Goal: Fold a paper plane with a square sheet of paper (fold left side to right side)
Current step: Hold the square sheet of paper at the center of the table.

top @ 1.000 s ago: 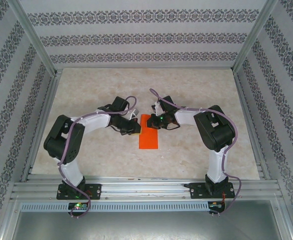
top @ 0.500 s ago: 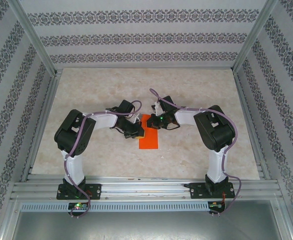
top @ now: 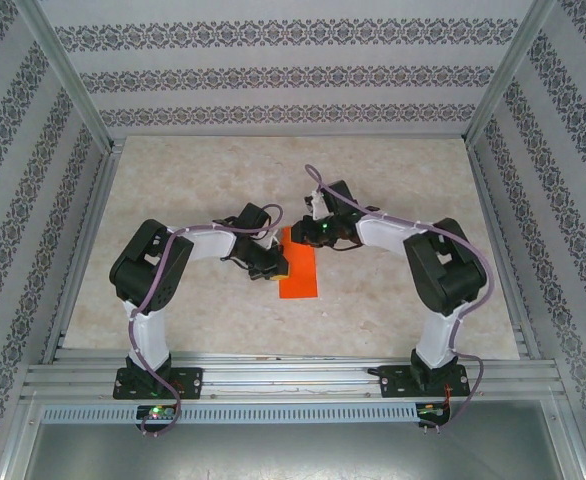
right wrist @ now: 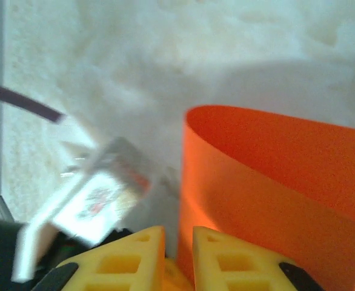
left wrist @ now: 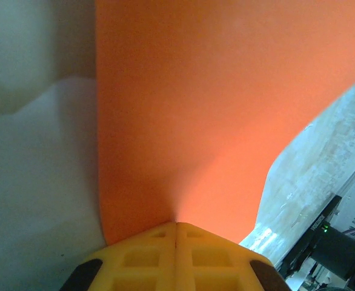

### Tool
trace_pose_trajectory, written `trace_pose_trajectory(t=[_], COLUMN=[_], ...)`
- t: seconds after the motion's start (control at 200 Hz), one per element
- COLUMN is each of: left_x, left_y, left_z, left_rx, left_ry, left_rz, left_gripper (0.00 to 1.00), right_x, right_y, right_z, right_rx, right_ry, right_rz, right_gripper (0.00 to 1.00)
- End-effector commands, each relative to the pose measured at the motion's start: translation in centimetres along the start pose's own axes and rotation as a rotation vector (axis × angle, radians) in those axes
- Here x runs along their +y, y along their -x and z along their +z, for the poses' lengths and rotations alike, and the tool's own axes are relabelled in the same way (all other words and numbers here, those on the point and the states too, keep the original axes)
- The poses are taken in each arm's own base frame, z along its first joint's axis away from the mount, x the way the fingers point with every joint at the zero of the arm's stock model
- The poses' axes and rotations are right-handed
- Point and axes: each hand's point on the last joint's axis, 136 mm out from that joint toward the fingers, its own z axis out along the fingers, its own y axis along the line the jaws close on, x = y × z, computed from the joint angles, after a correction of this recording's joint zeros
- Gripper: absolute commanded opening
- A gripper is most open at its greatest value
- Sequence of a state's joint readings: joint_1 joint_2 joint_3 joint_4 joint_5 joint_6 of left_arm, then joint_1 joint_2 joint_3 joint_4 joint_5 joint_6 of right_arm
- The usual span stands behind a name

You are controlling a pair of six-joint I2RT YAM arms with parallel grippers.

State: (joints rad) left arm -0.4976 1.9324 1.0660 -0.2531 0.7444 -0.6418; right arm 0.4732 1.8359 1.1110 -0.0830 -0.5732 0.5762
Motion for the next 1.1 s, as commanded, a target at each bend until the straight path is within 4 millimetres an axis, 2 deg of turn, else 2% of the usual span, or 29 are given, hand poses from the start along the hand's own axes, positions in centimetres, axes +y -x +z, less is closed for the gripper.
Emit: trace_pose_trajectory(t=[0.0,0.08,0.22,0.365,0.61,0.854,1.094], left_x=[1.1,1.1,1.0,1.0,1.0,0.8,-0.5], left_y=[-0.9,-0.9,-0.8,-0.8,-0.8,-0.7,0.0], left_z=[0.7,0.7,0.6,0.5,0.5,0.5,-0.2], left_rx=[-0.005,-0.009,-0.013,-0.014,-0.014,-0.016,-0.032], left_ry=[0.05,0.051,0.05,0.054,0.053,0.048,0.028], left_rz=[-0.042,-0.044,-0.045,-0.044,-0.044,-0.042,-0.014], left_gripper=[0.0,0.0,0.0,0.0,0.0,0.0,0.0], right_x=[0.7,0.8,1.2,0.9,-1.4,-3.4,-5.6], right_y=[0.0,-0.9,-3.4,-6.4,-10.2,-12.0,-13.7], right_z=[-2.3,-3.1,-3.7,-2.4,0.5,1.1,1.2], right_rx=[-0.041,-0.037,-0.01,0.057,0.153,0.19,0.232], right_ry=[-0.017,-0.015,0.0,-0.012,-0.079,-0.141,-0.218], right_rz=[-0.009,-0.002,0.021,0.054,0.092,0.114,0.137], right_gripper=[0.2,0.16,0.0,0.0,0.0,0.0,0.0])
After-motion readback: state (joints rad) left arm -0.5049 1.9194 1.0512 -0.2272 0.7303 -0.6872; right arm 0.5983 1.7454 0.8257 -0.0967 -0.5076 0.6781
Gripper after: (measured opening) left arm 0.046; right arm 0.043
